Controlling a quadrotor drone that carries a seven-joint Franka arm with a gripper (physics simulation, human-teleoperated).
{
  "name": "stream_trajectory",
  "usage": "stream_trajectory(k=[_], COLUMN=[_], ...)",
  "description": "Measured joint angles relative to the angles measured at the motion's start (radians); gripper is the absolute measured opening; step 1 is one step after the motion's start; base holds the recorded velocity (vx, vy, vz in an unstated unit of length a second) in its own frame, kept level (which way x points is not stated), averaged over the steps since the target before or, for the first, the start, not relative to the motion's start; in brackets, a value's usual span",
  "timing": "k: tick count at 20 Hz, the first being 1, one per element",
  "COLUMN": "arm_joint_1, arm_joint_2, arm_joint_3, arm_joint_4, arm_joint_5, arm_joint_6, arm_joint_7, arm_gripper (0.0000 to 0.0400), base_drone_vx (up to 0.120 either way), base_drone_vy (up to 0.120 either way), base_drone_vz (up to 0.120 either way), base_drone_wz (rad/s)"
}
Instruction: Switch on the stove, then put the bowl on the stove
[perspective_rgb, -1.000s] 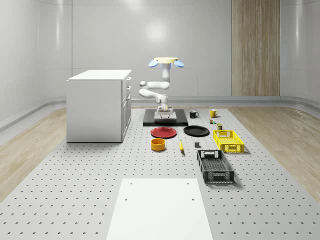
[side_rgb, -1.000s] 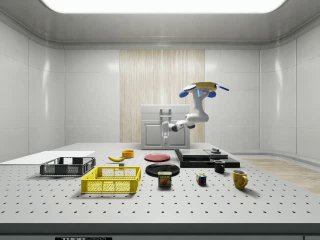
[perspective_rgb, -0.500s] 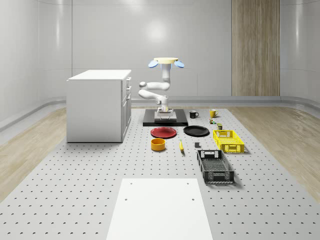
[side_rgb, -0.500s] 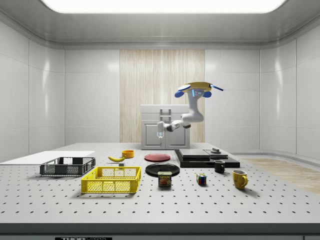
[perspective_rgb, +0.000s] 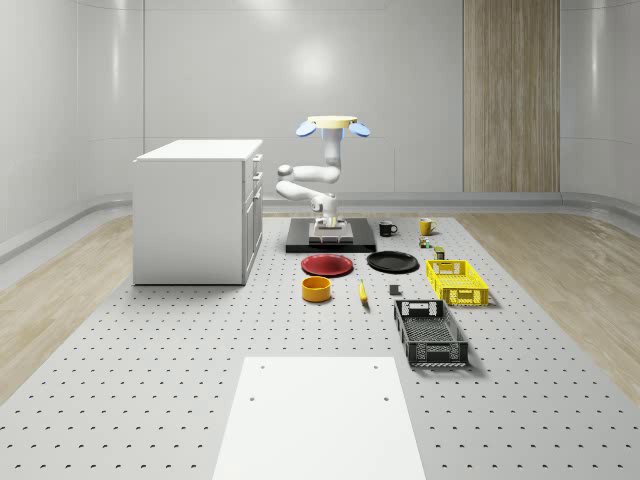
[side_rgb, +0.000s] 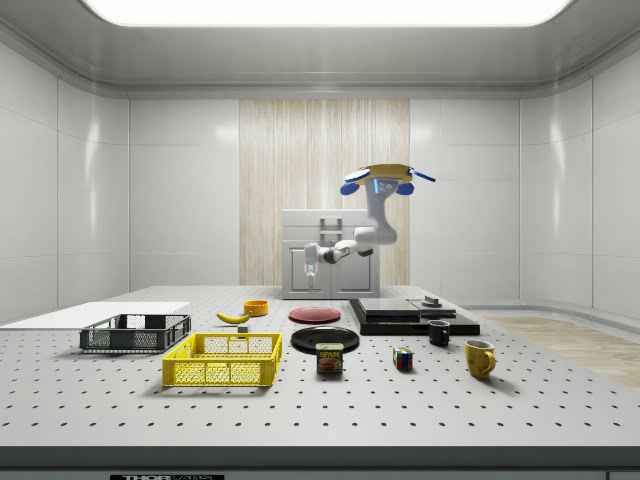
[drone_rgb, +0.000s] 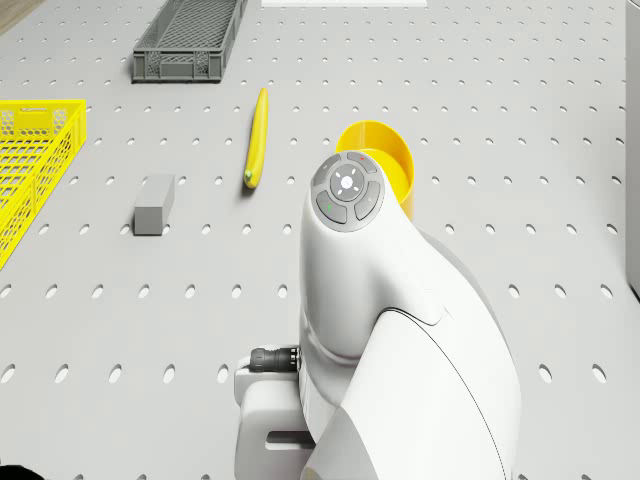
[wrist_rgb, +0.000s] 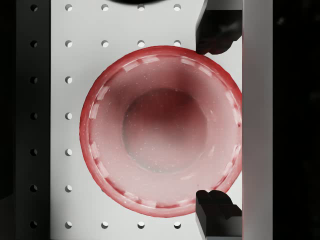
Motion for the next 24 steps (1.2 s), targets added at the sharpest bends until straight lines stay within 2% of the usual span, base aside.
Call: stream_trajectory(k=[24], arm_joint_1=[-0.005], arm_joint_2=[-0.013], arm_joint_3=[-0.001], arm_joint_4=[0.001], arm_joint_5=[0.006], arm_joint_6=[0.012], arm_joint_7=[0.003], arm_gripper=[0.04], base_drone_vx=[0.12], base_drone_vy=[0.0], base_drone_vz=[0.0], base_drone_wz=[0.0])
